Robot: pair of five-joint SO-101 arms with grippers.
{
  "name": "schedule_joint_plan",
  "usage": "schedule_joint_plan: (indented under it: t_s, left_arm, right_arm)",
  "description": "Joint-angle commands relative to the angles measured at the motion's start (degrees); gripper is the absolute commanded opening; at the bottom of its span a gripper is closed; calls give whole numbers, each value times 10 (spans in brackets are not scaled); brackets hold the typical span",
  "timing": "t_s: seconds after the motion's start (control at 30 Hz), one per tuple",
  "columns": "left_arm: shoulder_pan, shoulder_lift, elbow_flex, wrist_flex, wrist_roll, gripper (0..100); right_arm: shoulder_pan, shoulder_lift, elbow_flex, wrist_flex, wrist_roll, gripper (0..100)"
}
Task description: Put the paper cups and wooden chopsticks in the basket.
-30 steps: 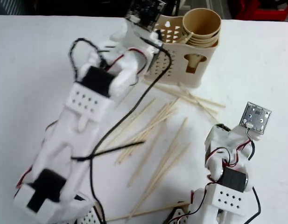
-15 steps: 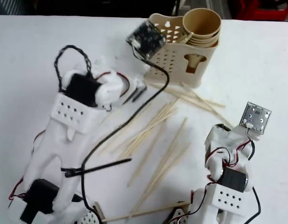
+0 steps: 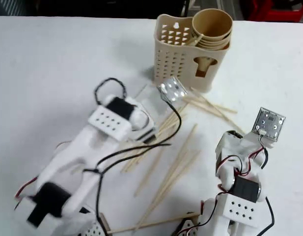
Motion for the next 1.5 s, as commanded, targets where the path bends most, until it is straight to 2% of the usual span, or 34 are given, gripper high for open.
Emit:
schedule_joint_plan:
  t_s: [0.0,0.27,0.57,0.67,0.97,1.23,1.47]
  left_arm:
    - [17,101,-46,-17,-4,198]
    - [18,240,-157,-13,-4,197]
    - [52,317,-200,-12,-4,196]
    - [48,347,-244,21,-2,194]
    - [38,428,-346,103,18,30]
    - [43,387,-345,186,18,20]
    - [44,236,-291,201,19,20]
  right_arm:
    - [4,-14,-5,1,0,21]
    - [4,-14,-5,1,0,21]
    - [4,-14,-5,1,0,21]
    - [4,-14,-5,1,0,21]
    - [4,-14,-5,1,0,21]
    - [5,-14,-5,1,0,21]
    - [6,-14,-5,1,0,21]
